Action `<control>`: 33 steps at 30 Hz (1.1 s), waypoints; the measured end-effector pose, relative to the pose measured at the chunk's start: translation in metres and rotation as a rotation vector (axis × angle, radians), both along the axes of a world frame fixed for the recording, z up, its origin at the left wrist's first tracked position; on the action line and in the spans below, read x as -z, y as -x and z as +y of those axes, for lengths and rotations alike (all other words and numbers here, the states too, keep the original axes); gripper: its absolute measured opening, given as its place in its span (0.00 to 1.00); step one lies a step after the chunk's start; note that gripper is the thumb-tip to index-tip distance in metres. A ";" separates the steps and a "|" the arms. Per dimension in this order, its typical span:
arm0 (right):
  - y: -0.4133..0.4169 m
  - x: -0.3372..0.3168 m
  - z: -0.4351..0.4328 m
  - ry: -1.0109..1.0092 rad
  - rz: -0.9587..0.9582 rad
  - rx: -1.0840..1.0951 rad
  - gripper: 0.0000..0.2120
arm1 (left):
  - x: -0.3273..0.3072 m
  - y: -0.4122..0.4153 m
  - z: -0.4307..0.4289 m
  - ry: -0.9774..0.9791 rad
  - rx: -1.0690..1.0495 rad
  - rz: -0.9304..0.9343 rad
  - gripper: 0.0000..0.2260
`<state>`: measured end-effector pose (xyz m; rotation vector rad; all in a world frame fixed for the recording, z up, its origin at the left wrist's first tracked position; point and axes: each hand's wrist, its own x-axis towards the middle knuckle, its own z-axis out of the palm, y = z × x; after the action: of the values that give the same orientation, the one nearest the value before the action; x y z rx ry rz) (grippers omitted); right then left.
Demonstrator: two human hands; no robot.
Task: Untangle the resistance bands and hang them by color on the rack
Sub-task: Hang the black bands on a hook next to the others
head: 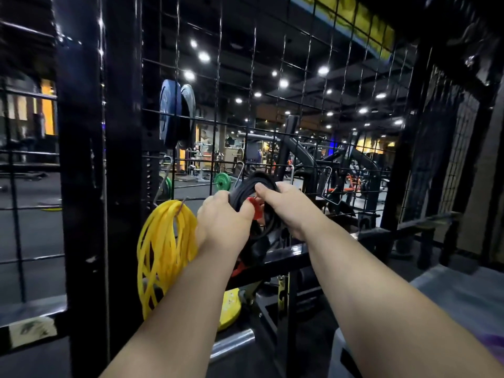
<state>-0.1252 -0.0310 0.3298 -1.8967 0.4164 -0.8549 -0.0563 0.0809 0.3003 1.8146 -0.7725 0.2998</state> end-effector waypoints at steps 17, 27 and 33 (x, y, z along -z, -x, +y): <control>-0.010 0.007 -0.024 -0.230 0.011 -0.256 0.10 | -0.007 -0.014 0.000 -0.179 0.020 -0.062 0.14; -0.006 0.012 -0.032 -0.141 0.073 -0.235 0.23 | 0.002 -0.014 -0.006 0.016 0.305 0.269 0.13; -0.004 0.023 -0.032 -0.061 -0.019 -0.195 0.17 | 0.009 -0.015 -0.005 0.142 0.373 0.442 0.15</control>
<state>-0.1215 -0.0635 0.3071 -1.8373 0.2384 -0.7221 -0.0416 0.0759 0.2911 1.4908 -0.7320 -0.2769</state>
